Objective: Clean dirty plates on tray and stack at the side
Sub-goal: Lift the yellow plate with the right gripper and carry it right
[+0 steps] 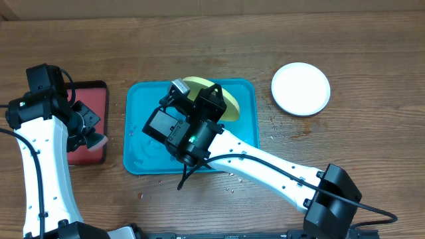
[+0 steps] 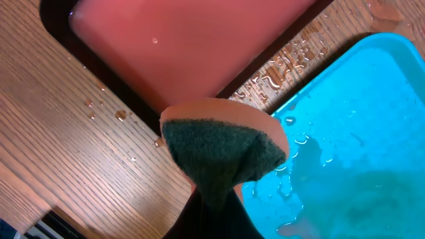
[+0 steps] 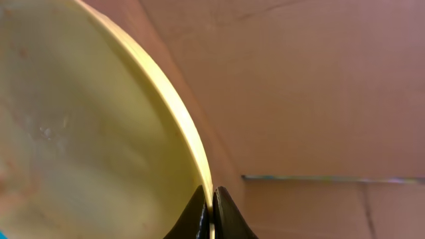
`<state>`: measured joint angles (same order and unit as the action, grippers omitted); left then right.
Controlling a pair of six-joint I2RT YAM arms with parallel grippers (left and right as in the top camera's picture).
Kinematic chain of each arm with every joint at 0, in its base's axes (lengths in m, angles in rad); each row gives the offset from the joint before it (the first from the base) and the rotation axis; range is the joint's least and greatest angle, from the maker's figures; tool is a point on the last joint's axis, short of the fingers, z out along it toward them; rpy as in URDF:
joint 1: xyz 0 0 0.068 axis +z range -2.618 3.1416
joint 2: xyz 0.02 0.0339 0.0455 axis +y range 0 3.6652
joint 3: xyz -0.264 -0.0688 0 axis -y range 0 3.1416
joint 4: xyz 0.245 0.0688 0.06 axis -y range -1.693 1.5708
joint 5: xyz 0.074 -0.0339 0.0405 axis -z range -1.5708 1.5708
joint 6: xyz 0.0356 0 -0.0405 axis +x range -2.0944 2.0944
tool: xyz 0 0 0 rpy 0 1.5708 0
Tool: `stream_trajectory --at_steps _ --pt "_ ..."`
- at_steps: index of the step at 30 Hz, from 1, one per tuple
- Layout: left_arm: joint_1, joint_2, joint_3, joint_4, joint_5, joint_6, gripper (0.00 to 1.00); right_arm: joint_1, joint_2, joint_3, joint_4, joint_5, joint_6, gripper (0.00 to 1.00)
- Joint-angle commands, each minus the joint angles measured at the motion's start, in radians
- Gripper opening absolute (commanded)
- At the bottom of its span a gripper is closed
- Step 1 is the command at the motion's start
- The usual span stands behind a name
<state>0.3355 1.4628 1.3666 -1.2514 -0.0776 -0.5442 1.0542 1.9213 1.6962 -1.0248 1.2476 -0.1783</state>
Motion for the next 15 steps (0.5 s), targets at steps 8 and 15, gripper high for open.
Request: stream_trajectory --at_steps 8,15 --pt "0.003 0.000 -0.005 -0.002 0.012 0.026 0.04 -0.180 -0.013 0.024 0.042 -0.729 0.131 0.04" --pt "0.003 0.000 -0.006 -0.006 0.012 0.028 0.04 -0.666 -0.002 0.024 0.010 -1.241 0.396 0.04"
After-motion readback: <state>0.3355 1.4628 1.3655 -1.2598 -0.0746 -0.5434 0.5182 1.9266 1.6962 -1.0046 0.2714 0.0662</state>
